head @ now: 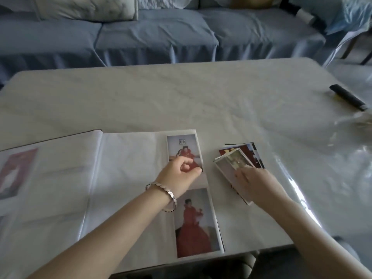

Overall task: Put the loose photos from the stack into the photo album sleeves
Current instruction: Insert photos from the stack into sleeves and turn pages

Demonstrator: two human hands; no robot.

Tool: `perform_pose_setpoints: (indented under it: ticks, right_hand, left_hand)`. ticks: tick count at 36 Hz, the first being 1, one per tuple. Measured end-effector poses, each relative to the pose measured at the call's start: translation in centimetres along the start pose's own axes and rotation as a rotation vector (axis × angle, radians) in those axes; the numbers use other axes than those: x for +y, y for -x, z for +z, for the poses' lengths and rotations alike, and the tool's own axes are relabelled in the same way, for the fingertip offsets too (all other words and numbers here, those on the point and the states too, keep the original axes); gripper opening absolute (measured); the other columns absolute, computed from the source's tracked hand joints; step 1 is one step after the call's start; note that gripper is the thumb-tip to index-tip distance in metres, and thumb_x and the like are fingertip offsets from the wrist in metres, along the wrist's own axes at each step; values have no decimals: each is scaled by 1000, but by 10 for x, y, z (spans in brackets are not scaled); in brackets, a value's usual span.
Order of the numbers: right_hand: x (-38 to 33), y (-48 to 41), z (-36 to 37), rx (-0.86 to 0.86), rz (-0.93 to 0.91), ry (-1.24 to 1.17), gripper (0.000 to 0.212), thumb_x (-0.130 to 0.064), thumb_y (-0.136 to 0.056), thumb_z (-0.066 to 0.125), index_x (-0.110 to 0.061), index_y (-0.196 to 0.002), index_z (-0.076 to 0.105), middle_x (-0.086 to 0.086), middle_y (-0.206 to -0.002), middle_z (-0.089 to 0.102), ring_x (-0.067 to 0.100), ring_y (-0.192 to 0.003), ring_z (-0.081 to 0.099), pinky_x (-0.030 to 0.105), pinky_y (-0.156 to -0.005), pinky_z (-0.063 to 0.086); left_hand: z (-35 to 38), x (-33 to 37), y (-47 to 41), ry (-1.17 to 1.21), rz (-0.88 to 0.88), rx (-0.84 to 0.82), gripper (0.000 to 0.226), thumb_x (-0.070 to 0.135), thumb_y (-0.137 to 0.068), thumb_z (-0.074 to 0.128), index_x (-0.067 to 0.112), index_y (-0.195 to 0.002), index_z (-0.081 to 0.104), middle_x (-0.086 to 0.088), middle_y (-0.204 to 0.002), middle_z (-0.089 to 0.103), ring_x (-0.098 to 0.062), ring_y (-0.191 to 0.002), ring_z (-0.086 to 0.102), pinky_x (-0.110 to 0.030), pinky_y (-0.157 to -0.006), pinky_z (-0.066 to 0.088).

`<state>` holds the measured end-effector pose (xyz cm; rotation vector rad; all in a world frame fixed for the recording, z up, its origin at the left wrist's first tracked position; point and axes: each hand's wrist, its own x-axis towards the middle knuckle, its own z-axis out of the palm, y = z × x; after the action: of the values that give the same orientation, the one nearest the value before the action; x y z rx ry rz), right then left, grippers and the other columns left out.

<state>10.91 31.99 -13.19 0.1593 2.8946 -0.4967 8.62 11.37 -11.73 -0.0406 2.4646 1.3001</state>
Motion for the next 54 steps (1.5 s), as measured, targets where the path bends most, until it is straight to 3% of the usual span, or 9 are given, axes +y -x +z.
perform_pose_setpoints:
  ticks: [5,9,15,24,30,37,41,46,54]
  right_hand:
    - [-8,8,-8,332,-172,52,22,-5,-92,52,-5,-72,59,9,-76,64,33,-73,61,32,-56,40]
    - [-32,21,-5,624,-522,10,8,-1,-80,68,2,-85,73,17,-98,71,30,-93,68,41,-79,56]
    - [-72,34,4,394,-790,-32,26,-20,-87,58,-5,-104,71,9,-114,66,22,-109,62,40,-94,50]
    - [-134,7,-13,162,-656,-355,56,-15,-85,66,-14,-137,45,-1,-139,42,15,-127,41,35,-105,38]
    - [-188,-14,-25,-75,-686,-247,16,-25,-84,66,-37,-96,69,-32,-75,59,-8,-78,57,11,-70,44]
    - [-237,-13,2,-16,-598,-618,33,-11,-86,63,-37,-66,62,-21,-60,65,3,-45,59,8,-45,42]
    - [-263,-10,20,-56,-419,-927,25,-5,-89,58,-21,-72,64,-11,-58,66,8,-45,62,12,-44,47]
    - [-293,-6,40,-116,-262,-1180,19,0,-89,56,-11,-77,65,4,-73,68,8,-54,66,15,-47,50]
    - [-306,-6,88,70,-657,-453,33,-25,-90,59,-17,-123,59,-1,-130,55,13,-114,53,10,-94,31]
  left_hand:
    - [-2,2,6,108,43,-37,11,35,-88,59,28,-83,65,14,-83,67,1,-81,64,-14,-75,49]
    - [-6,10,13,502,-79,-200,61,62,-63,69,8,-91,68,-10,-89,73,-21,-84,71,-34,-74,57]
    - [-28,0,25,497,-44,21,11,18,-85,67,11,-77,70,-11,-75,73,-24,-75,71,-38,-70,59]
    - [-111,-43,42,-93,124,203,22,20,-84,66,23,-64,56,5,-59,61,-9,-57,57,-16,-54,41]
    - [-162,-52,61,-296,217,172,20,25,-77,74,27,-66,58,11,-64,60,2,-59,54,-11,-56,41]
    - [-212,-86,81,-69,147,435,36,35,-72,74,30,-104,57,21,-79,64,6,-77,63,-5,-65,48]
    - [-224,-117,84,183,-86,514,62,30,-70,78,22,-123,47,7,-116,58,-10,-106,57,-29,-90,50]
    - [-225,-142,91,739,-121,500,23,1,-79,66,9,-100,62,-11,-95,70,-23,-77,71,-30,-52,57]
    - [-245,-186,75,711,-145,862,16,-3,-91,51,11,-89,58,-10,-77,69,-22,-55,68,-32,-46,56]
